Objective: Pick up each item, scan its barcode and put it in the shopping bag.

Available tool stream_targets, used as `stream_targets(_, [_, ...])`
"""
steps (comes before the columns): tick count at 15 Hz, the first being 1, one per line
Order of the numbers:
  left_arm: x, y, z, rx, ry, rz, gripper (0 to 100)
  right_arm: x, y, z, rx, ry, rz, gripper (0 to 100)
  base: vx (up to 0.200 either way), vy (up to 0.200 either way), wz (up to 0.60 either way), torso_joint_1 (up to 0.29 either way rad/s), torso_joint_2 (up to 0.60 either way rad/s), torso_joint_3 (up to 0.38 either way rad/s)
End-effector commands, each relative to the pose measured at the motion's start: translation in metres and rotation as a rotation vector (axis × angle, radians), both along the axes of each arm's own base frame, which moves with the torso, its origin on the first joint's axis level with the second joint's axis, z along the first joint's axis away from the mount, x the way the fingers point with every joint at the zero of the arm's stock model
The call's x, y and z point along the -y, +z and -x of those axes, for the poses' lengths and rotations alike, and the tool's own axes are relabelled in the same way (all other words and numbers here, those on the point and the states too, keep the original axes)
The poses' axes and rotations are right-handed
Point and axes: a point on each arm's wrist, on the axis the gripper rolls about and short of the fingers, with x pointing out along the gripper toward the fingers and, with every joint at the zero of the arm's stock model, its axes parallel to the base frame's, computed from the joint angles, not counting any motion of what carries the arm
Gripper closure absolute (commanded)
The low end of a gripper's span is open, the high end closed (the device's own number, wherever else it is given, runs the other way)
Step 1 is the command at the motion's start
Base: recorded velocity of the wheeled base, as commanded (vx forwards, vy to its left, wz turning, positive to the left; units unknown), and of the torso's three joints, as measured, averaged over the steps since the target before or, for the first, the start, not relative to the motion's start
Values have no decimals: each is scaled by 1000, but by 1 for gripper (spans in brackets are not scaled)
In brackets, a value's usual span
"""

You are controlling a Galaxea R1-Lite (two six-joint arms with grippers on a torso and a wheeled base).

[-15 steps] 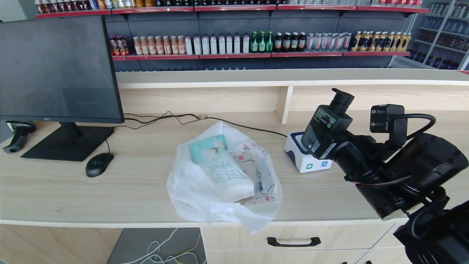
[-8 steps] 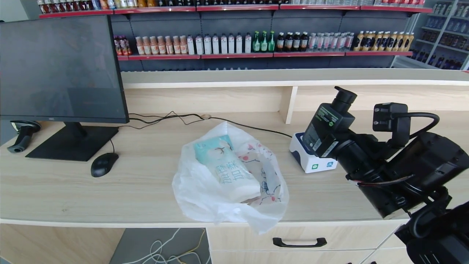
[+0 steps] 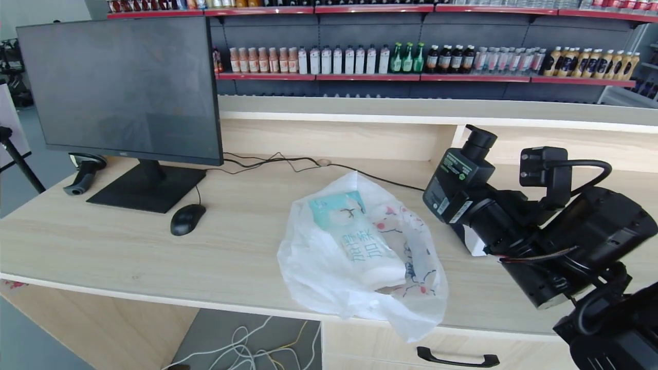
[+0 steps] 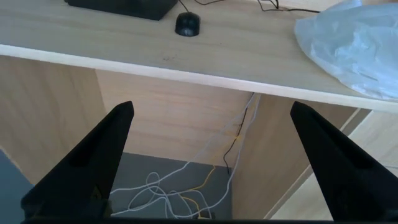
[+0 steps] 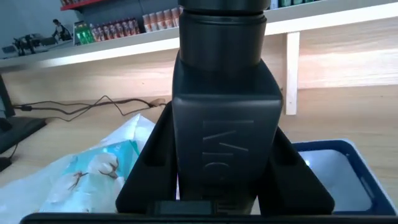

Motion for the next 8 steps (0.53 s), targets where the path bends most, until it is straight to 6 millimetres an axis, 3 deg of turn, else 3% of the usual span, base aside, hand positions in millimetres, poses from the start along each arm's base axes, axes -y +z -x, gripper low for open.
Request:
stream_targets(1, [0,0,0,1,1,0,0,0,1,0,5,0,-4,100,0,0,600,-2,2,12])
stream_targets(2, [0,0,0,1,1,0,0,0,1,1,3,1,-2,100,0,0,600,-17,2,7])
stream_targets(8, [0,0,0,1,1,0,0,-7,1,3,-3,34,-42,100,0,0,0,0,0,0])
